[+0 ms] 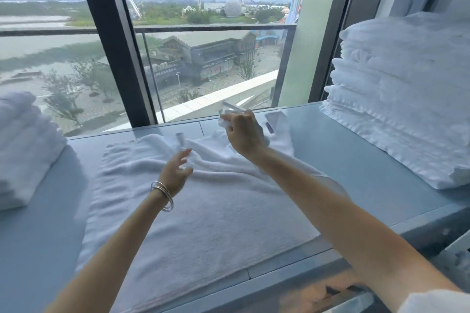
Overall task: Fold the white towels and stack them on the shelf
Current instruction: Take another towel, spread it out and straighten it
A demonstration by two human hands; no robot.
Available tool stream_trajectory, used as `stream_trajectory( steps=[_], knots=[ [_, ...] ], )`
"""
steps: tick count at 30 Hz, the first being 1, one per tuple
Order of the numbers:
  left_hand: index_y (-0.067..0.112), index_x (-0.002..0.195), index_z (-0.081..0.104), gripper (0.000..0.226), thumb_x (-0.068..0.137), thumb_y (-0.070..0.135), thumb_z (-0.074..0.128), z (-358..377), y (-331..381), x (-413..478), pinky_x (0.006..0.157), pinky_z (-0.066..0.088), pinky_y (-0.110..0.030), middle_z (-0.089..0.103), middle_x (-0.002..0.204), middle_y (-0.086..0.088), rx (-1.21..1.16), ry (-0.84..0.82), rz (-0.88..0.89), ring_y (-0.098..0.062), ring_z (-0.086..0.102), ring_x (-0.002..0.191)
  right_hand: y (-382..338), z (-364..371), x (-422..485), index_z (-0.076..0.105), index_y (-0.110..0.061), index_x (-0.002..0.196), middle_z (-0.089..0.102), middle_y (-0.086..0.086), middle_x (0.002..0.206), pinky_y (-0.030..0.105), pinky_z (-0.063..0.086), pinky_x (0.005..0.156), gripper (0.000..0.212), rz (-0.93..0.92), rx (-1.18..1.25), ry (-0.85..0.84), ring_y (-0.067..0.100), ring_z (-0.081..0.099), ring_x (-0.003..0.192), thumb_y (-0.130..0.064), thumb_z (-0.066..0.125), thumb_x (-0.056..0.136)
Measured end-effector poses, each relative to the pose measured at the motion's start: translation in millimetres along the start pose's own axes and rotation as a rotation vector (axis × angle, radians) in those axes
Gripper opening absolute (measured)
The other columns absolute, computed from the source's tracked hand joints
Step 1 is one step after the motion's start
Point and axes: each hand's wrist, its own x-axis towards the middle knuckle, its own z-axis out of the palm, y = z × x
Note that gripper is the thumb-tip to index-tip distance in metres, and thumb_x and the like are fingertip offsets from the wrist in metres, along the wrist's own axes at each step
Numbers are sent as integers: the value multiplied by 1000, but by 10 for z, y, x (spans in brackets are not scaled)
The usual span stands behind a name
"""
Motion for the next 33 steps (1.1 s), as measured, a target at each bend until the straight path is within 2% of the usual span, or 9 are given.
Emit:
stream_trajectory(
  steps=[5,9,11,15,19,21,23,26,33],
  knots=[
    [0,134,43,53,84,-15,48,-952,-495,-127,97,42,-39,49,135,-16,29,88,-117,-33,50,121,-973,632,-153,59,-7,122,61,10,120,40,45,90,41,-142,140,-98,31,49,114,4,41,86],
    [2,127,52,48,84,-18,44,-1563,-810,-252,95,40,-37,53,129,-20,12,64,-191,-36,53,117,-1485,1030,-504,49,-11,133,52,12,133,28,40,92,47,-214,263,-813,27,55,112,-9,59,87],
    [10,121,57,48,84,-16,44,-1752,-941,-305,93,41,-34,57,127,-14,54,5,-173,-31,55,115,-1595,1153,-656,50,-11,131,49,10,135,33,50,86,44,-125,379,-965,30,61,102,-12,60,88],
    [22,108,61,48,82,-16,47,-1795,-999,-306,93,40,-28,58,119,0,79,-85,-56,-21,54,112,-1654,1371,-892,48,-13,133,45,7,138,36,35,103,42,-80,258,-690,29,45,124,-29,50,94],
    [31,115,58,58,79,-14,50,-1521,-898,-164,99,33,-26,50,133,1,282,-221,192,-20,45,125,-1604,1548,-1297,37,-25,137,25,5,148,59,18,106,51,-48,-114,-710,32,13,139,-48,43,92],
    [29,129,53,66,80,-14,46,-1333,-879,-57,107,22,-26,33,149,-1,519,-316,355,-21,31,136,-1505,1606,-1533,47,-26,125,38,4,143,71,26,96,43,-192,-170,-525,33,25,137,-43,43,86],
    [37,135,45,74,80,-13,38,-1141,-848,26,112,18,-28,14,155,7,747,-405,502,-18,15,143,-1302,1597,-1699,52,-29,104,58,-2,123,65,45,79,35,-324,-188,-380,30,53,120,-43,41,74],
    [44,135,39,71,83,-4,37,-897,-819,89,113,18,-30,7,155,15,893,-529,581,-13,6,144,-874,1397,-1771,48,-27,99,58,-5,123,53,36,95,28,-480,-26,-380,24,50,123,-31,48,71],
    [37,139,33,44,96,31,32,-679,-916,101,109,22,-32,23,151,13,979,-416,318,-27,40,122,248,747,-1448,57,-18,86,63,-5,121,33,44,95,20,-420,-106,-294,15,55,116,-6,40,85]
  ],
)
